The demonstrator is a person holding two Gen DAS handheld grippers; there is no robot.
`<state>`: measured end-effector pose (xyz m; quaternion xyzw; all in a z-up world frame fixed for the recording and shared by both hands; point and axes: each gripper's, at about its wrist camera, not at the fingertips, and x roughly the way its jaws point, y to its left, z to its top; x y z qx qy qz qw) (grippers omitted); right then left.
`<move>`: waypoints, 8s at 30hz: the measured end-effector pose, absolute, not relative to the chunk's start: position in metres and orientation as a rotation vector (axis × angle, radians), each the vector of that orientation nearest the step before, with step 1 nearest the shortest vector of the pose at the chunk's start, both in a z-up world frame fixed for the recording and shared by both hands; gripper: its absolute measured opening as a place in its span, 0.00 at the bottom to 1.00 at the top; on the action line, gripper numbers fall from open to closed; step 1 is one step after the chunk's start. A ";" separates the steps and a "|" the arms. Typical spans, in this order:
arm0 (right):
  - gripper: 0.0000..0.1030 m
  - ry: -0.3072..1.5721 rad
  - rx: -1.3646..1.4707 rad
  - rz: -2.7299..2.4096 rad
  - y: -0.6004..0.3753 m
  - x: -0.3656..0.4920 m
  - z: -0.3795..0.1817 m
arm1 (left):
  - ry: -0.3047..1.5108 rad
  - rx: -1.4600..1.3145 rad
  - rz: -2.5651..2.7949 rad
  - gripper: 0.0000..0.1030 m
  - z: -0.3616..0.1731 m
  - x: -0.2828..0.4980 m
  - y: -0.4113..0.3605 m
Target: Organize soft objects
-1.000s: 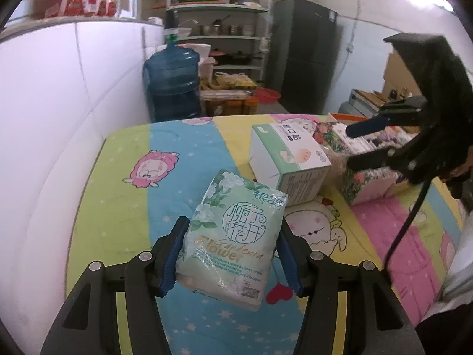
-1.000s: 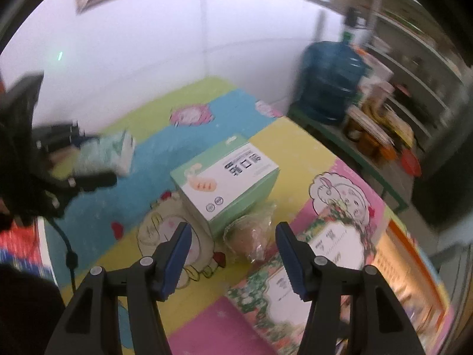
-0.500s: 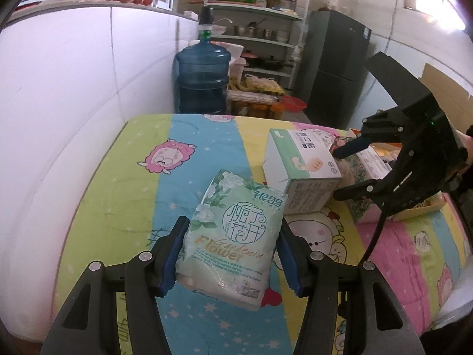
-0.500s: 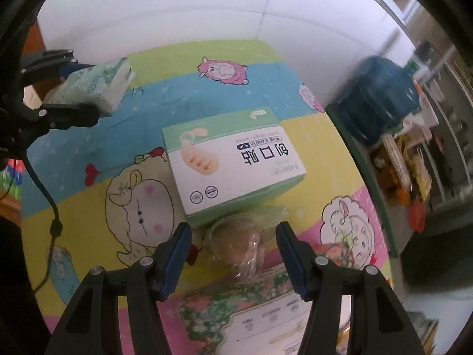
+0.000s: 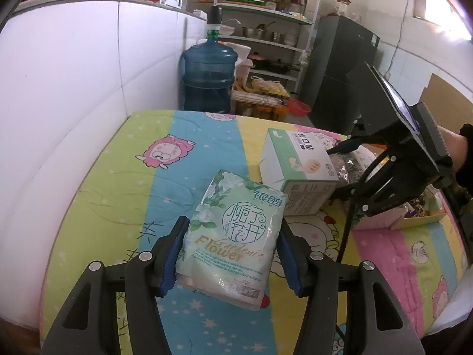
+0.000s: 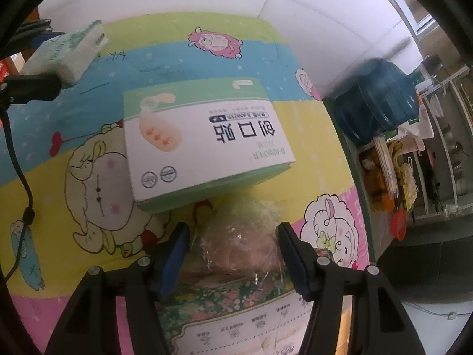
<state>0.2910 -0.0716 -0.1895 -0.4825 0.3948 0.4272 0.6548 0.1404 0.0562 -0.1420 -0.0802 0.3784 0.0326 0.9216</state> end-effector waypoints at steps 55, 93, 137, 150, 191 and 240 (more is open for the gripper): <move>0.52 0.714 -0.229 0.415 -0.284 0.163 -0.028 | 0.697 0.011 -0.270 0.57 -0.070 0.170 -0.061; 0.52 0.770 -0.098 0.425 -0.445 0.296 -0.079 | 0.778 -0.001 -0.262 0.57 -0.105 0.294 -0.253; 0.55 0.898 -0.081 0.419 -0.448 0.375 -0.148 | 0.887 0.037 -0.230 0.57 -0.163 0.339 -0.295; 0.68 0.853 -0.066 0.383 -0.452 0.364 -0.140 | 0.830 0.020 -0.267 0.74 -0.148 0.331 -0.296; 0.68 0.718 -0.035 0.239 -0.434 0.265 -0.066 | 0.674 0.037 -0.305 0.75 -0.085 0.255 -0.263; 0.68 0.632 0.072 -0.156 -0.264 -0.004 -0.021 | 0.531 -0.020 -0.108 0.75 -0.007 0.017 -0.042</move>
